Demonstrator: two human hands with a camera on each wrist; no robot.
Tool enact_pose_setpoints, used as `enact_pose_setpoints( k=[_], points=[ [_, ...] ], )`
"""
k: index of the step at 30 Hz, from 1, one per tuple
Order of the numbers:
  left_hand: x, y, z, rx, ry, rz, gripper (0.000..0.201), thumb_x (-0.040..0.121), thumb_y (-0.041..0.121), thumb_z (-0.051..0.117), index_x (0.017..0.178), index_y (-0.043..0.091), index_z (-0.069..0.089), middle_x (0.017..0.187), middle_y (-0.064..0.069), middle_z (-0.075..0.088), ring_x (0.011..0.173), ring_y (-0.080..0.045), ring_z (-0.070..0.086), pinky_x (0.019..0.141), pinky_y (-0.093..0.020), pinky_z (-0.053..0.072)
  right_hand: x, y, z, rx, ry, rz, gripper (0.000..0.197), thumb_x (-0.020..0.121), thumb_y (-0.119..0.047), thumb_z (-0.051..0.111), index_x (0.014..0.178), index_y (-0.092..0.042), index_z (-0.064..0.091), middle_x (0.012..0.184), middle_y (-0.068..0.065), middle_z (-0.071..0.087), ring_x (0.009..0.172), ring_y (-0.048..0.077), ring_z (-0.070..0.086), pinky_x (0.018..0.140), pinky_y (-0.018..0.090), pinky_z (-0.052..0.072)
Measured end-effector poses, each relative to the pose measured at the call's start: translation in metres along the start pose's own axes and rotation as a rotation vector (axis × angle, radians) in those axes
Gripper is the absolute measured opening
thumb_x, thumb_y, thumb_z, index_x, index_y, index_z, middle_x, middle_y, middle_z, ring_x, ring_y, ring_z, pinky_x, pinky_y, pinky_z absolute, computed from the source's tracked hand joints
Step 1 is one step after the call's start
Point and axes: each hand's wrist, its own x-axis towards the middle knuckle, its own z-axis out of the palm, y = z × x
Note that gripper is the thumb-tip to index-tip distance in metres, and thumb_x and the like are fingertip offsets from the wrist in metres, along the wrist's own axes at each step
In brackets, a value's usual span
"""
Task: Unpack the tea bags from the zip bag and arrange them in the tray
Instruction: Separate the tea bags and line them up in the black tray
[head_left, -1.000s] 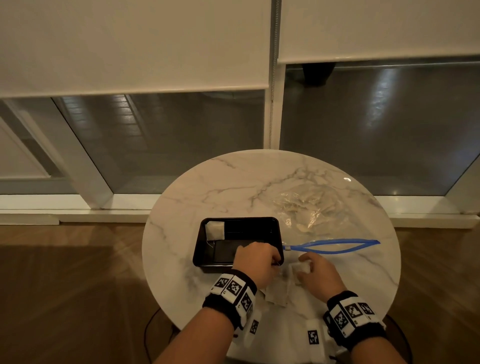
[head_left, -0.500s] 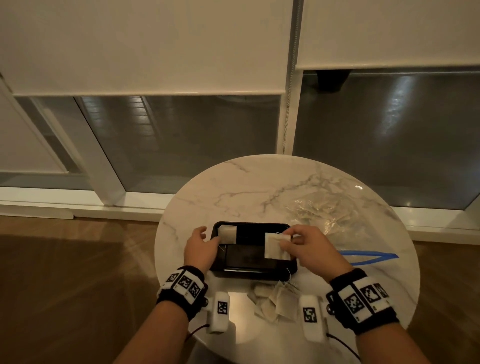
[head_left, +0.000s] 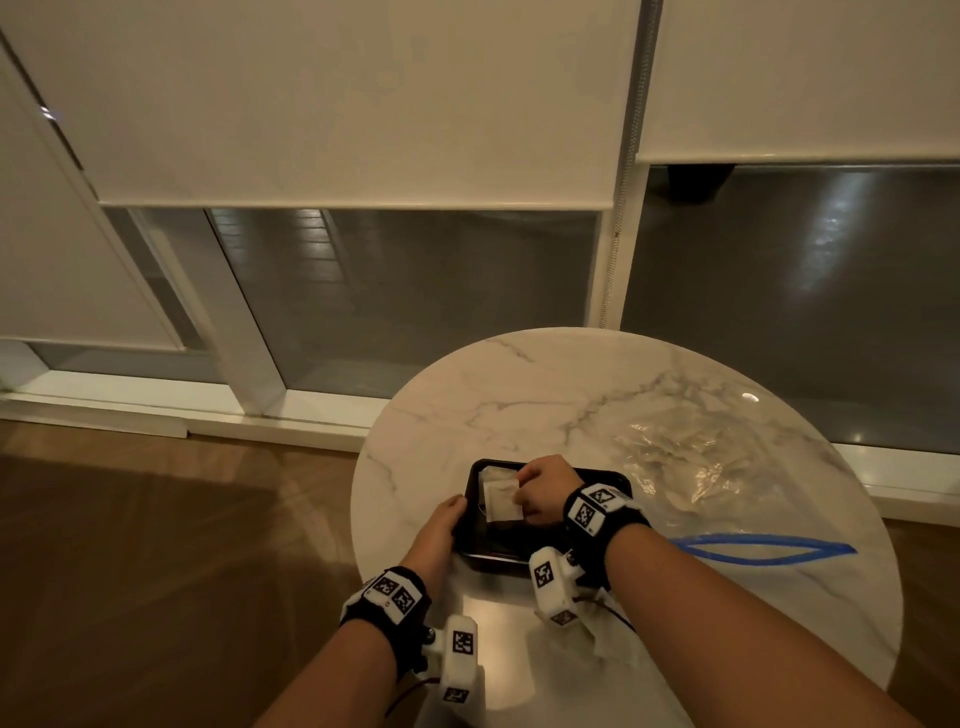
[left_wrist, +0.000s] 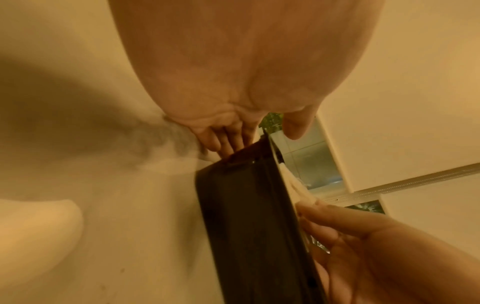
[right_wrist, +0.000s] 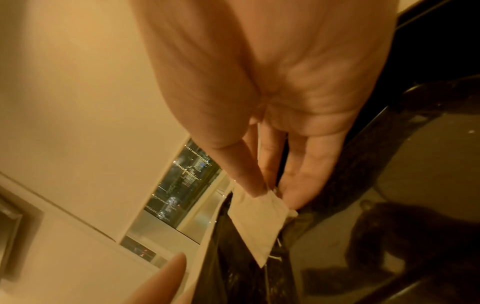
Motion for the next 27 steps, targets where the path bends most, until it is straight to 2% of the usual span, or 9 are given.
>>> enact_pose_setpoints(
  k=[2,4,8,12,14,17,21,24,27],
  points=[
    [0.002,-0.002,-0.001,0.018,-0.002,0.009,0.033,0.104,0.034,0.047,0.126,0.018,0.065,0.119,-0.008,0.073,0.112,-0.024,0.067,0.097,-0.038,0.052,0.005,-0.002,0.002,-0.029,0.011,0.035,0.022,0.080,0.009,0.072,0.074,-0.012,0.068,0.069,0.012,0.062,0.062,0.026,0.061,0.048,0.027,0.051],
    [0.005,-0.004,-0.002,0.023,-0.015,0.007,0.033,0.104,0.034,0.047,0.129,0.019,0.065,0.119,-0.006,0.074,0.113,-0.025,0.068,0.105,-0.043,0.049,0.010,-0.002,0.004,-0.056,0.025,0.051,0.025,0.080,0.009,0.073,0.069,-0.013,0.067,0.072,0.013,0.064,0.069,0.028,0.064,0.043,0.026,0.050],
    [0.012,-0.008,-0.003,0.127,-0.006,0.059,0.035,0.107,0.032,0.043,0.135,0.020,0.059,0.129,-0.006,0.068,0.118,-0.021,0.064,0.110,-0.043,0.046,0.018,0.002,0.008,-0.088,0.052,0.073,0.025,0.078,0.005,0.077,0.067,-0.016,0.068,0.082,0.013,0.068,0.071,0.027,0.066,0.039,0.023,0.050],
    [0.011,-0.013,-0.001,0.217,-0.021,0.134,0.035,0.109,0.037,0.033,0.128,0.022,0.059,0.127,-0.001,0.066,0.117,-0.017,0.061,0.107,-0.036,0.046,0.020,0.005,0.014,-0.087,0.066,0.075,0.021,0.079,0.002,0.076,0.071,-0.016,0.069,0.073,0.012,0.069,0.062,0.027,0.067,0.057,0.035,0.061],
    [0.011,-0.015,0.001,0.235,-0.026,0.152,0.034,0.110,0.037,0.030,0.124,0.024,0.059,0.125,0.000,0.064,0.117,-0.016,0.060,0.103,-0.032,0.045,0.019,0.007,0.014,-0.080,0.086,0.078,0.019,0.080,0.000,0.074,0.074,-0.016,0.069,0.070,0.010,0.069,0.059,0.024,0.066,0.055,0.032,0.060],
    [0.014,-0.018,0.000,0.243,-0.013,0.163,0.032,0.110,0.036,0.030,0.108,0.029,0.062,0.124,-0.002,0.065,0.117,-0.019,0.060,0.109,-0.038,0.044,0.018,0.008,0.014,-0.010,0.101,0.086,0.022,0.083,0.006,0.070,0.071,-0.012,0.066,0.064,0.009,0.067,0.055,0.023,0.064,0.048,0.027,0.057],
    [0.020,-0.022,-0.002,0.221,-0.002,0.157,0.033,0.109,0.036,0.033,0.110,0.027,0.065,0.124,-0.005,0.067,0.119,-0.021,0.061,0.113,-0.044,0.042,0.019,0.008,0.014,0.036,0.106,0.084,0.023,0.083,0.008,0.070,0.071,-0.011,0.066,0.066,0.011,0.066,0.061,0.027,0.066,0.052,0.031,0.059],
    [0.020,-0.023,-0.002,0.175,0.000,0.122,0.036,0.108,0.039,0.035,0.118,0.024,0.066,0.124,-0.005,0.069,0.118,-0.021,0.062,0.112,-0.046,0.042,0.022,0.009,0.015,0.039,0.093,0.082,0.023,0.084,0.008,0.069,0.072,-0.012,0.066,0.065,0.010,0.066,0.063,0.027,0.066,0.055,0.032,0.059],
    [0.021,-0.024,-0.002,0.146,0.004,0.100,0.037,0.106,0.042,0.038,0.117,0.023,0.068,0.121,-0.007,0.071,0.116,-0.024,0.064,0.110,-0.048,0.044,0.023,0.009,0.015,0.023,0.081,0.080,0.023,0.085,0.005,0.070,0.073,-0.014,0.065,0.067,0.008,0.068,0.063,0.024,0.068,0.053,0.030,0.058]
  ],
)
